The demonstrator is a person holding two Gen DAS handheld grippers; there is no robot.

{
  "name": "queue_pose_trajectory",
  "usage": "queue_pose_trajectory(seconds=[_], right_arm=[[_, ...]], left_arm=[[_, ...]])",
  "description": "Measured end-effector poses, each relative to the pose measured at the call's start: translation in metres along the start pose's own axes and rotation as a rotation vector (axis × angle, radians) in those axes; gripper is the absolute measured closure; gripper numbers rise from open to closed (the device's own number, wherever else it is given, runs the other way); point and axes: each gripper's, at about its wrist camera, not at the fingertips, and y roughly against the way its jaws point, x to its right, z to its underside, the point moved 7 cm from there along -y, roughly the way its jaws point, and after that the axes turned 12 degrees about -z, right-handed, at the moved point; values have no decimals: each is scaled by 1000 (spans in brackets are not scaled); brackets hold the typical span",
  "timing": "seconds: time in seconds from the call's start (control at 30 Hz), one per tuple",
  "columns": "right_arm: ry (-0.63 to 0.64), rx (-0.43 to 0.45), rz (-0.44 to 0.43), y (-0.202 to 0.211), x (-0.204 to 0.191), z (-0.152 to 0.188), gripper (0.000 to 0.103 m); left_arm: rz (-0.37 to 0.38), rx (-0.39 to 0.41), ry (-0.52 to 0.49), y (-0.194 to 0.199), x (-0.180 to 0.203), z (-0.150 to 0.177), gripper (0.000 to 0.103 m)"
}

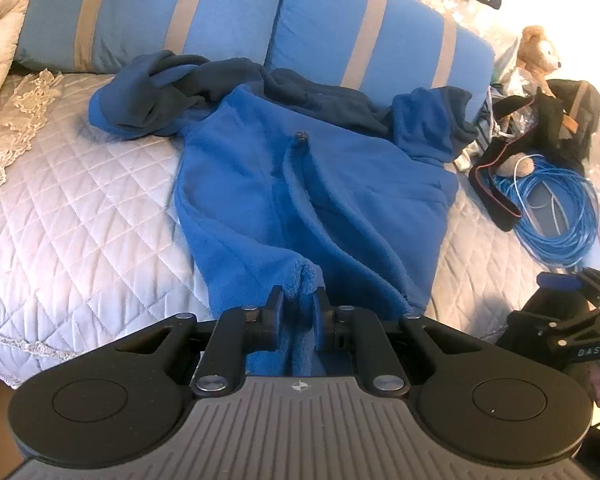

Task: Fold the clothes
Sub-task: 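Hold the hem with the left gripper while the right gripper grasps the hoodie body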

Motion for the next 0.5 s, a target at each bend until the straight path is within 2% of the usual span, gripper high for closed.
queue_pose_trajectory(seconds=[0.23,0.4,0.5], right_arm=[[-3,-29,-26,-9,-4,0,0],[-21,-62,-160,-24,-7,-13,0],[-3,-72,-185,-35,-5,-32,0]], left_arm=[[2,8,0,1,0,1,92],[5,15,-3,0,3,1,92],[5,18,-5,1,3,1,92]])
